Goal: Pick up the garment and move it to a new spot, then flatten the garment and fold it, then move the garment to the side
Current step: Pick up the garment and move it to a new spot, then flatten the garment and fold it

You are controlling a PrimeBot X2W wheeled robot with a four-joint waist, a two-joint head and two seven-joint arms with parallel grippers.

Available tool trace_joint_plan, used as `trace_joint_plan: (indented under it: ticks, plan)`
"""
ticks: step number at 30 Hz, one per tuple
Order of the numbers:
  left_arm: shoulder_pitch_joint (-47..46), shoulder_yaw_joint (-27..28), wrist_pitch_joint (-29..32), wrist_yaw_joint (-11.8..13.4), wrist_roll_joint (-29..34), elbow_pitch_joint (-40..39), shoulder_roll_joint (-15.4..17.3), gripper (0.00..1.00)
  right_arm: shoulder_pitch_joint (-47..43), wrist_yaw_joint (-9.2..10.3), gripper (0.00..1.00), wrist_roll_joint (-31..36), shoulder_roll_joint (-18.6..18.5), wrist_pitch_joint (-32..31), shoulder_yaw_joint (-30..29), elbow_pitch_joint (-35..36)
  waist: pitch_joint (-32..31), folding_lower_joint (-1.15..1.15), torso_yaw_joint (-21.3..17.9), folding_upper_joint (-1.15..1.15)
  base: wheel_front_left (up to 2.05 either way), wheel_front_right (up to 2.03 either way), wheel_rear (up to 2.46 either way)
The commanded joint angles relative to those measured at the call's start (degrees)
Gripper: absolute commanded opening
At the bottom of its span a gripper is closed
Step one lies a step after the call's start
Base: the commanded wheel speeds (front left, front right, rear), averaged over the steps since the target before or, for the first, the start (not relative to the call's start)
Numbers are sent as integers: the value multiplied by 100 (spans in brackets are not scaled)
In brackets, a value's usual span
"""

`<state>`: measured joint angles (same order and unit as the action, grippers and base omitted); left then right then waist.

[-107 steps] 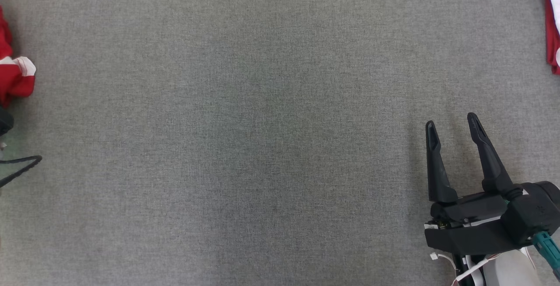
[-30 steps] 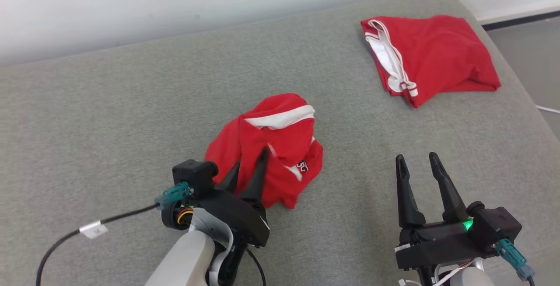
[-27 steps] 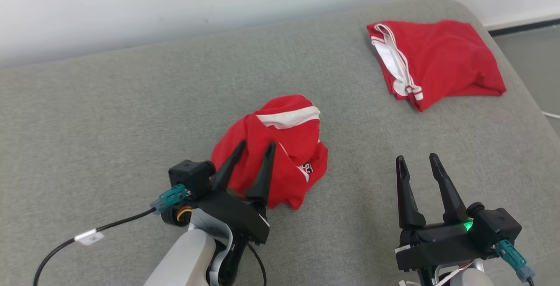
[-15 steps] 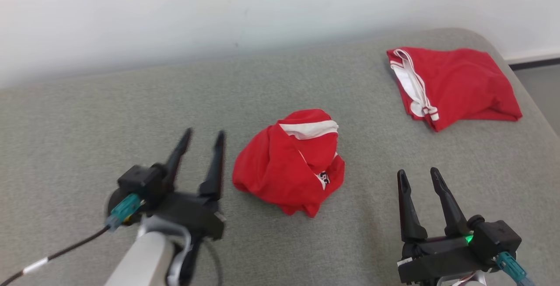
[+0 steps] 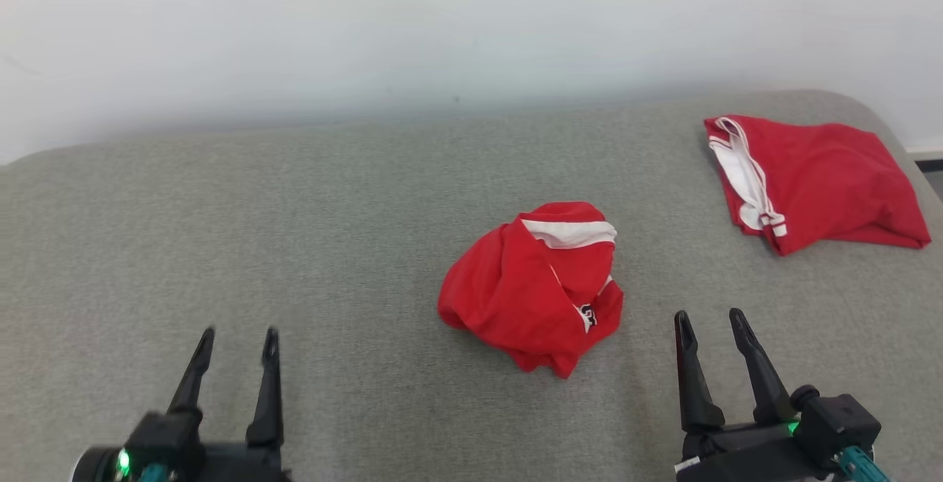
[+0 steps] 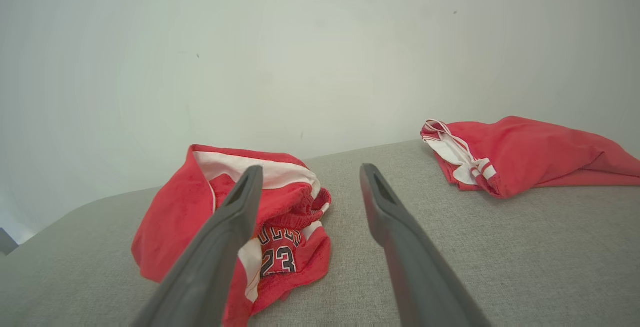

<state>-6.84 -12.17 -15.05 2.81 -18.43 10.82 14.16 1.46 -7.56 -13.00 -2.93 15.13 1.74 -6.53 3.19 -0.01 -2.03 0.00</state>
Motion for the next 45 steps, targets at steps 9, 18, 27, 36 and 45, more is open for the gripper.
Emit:
trace_joint_plan:
  ticks: [9,18,27,36,45]
  plan:
    - [791,728,-16,-107,457,-394,-534,100,-182,12,100,-32,11,-2,-6,-94,-161,1,220,0,0,0,0]
    - [1056,1227,-16,-426,892,-333,-948,100,-291,12,100,-59,11,-2,52,-200,-216,1,232,0,0,0,0]
    - [1067,1463,-17,-569,1122,-308,-1098,100,-344,12,100,-73,11,-2,118,-261,-213,1,250,0,0,0,0]
    - [1079,1508,-17,-645,1209,-272,-1127,100,-354,12,100,-77,11,-2,123,-298,-205,1,262,0,0,0,0]
    - [1053,1458,-17,-615,1135,-257,-1132,100,-351,12,100,-47,11,-2,112,-324,-204,1,293,0,0,0,0]
